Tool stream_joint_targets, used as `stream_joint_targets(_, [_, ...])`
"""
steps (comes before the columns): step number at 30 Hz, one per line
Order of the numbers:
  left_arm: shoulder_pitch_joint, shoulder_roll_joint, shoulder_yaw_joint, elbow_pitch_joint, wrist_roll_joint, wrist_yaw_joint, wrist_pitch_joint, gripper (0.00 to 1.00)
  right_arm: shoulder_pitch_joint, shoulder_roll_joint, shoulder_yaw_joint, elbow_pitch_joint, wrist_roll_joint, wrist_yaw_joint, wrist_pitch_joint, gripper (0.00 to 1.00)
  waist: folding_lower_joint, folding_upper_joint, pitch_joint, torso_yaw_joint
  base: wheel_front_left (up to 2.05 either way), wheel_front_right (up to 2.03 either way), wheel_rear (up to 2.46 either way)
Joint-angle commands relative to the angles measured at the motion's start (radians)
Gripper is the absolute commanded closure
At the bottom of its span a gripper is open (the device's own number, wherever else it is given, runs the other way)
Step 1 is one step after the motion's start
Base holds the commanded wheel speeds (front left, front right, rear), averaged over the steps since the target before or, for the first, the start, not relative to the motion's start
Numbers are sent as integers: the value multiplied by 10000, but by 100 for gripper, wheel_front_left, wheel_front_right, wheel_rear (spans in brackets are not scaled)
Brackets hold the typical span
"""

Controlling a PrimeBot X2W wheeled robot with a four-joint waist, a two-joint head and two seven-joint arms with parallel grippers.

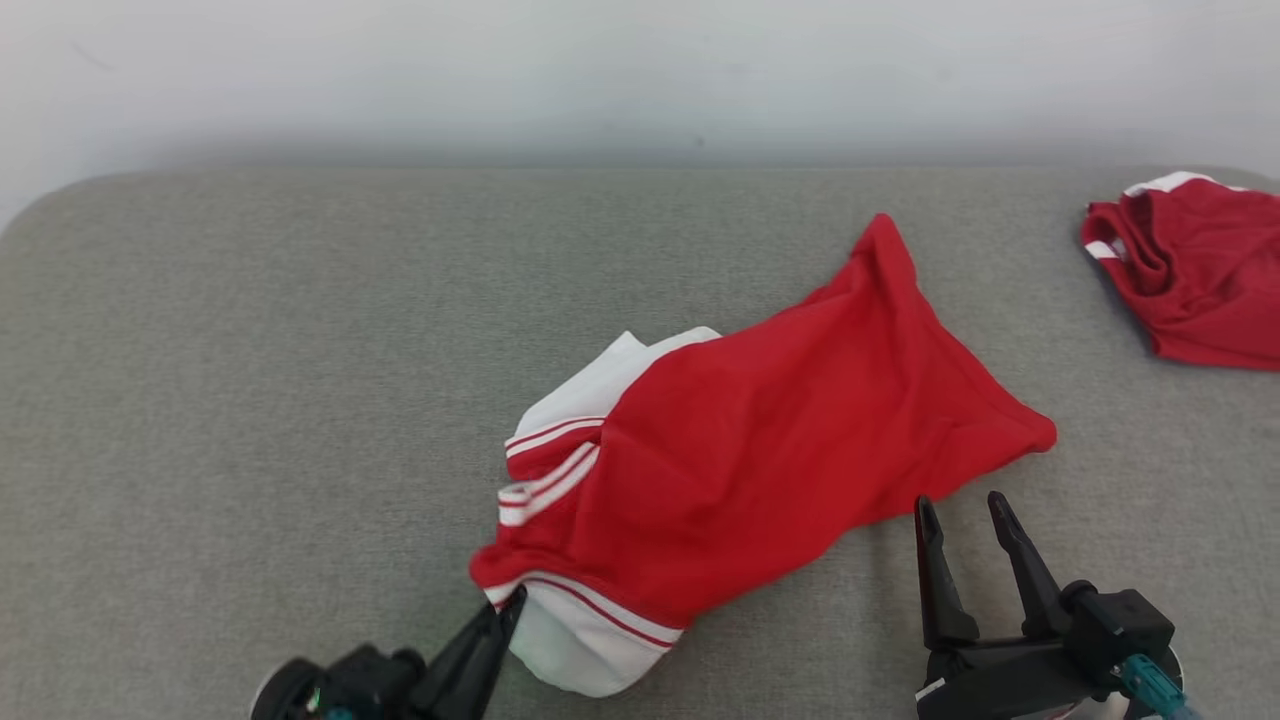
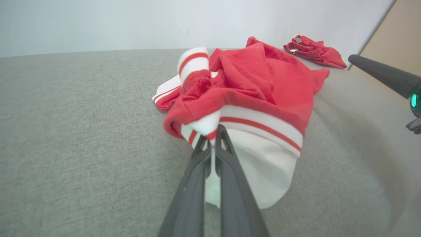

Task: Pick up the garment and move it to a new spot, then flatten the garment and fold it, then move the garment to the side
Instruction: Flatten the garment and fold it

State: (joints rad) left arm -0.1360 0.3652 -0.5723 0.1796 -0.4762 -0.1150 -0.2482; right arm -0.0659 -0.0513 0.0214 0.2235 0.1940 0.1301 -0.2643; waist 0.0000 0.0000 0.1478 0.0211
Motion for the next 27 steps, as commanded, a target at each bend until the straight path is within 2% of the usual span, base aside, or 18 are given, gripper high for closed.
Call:
stream_joint_targets(1, [-337,-83,17,320,-10,-64,-80,100,-130,21,-1,24,-21,2,1,0,0,0,119,-238,0,0,0])
stream_joint_targets(10, [-2055,-552,450,2854,-176,-144,-162,100,-306,17,-70,324,-49,2,1,0,0,0,288,-792,0,0,0])
stream_joint_targets(11, [-2158,-576,453,2994,-126,-149,-158,94,-303,19,-72,357,-42,2,2,0,0,0,281,-817,0,0,0])
stream_joint_targets(12, [-2244,-591,487,3150,-70,-152,-158,64,-298,23,-68,370,-33,2,1,0,0,0,262,-833,0,0,0])
stream_joint_targets(13, [-2303,-628,516,3227,-36,-152,-158,0,-281,22,-66,376,-24,2,1,0,0,0,248,-843,0,0,0])
stream_joint_targets(18, [-1918,-715,696,2978,135,-143,-160,0,-63,22,-162,390,72,2,2,0,0,0,132,-680,0,0,0])
stream_joint_targets(22, [-1181,-702,1090,2246,344,-145,-161,0,42,16,-179,350,126,2,1,0,0,0,117,-365,0,0,0])
stream_joint_targets(27, [-501,-535,1271,1891,472,-145,-162,0,-1,17,-132,376,181,2,2,0,0,0,116,-134,0,0,0])
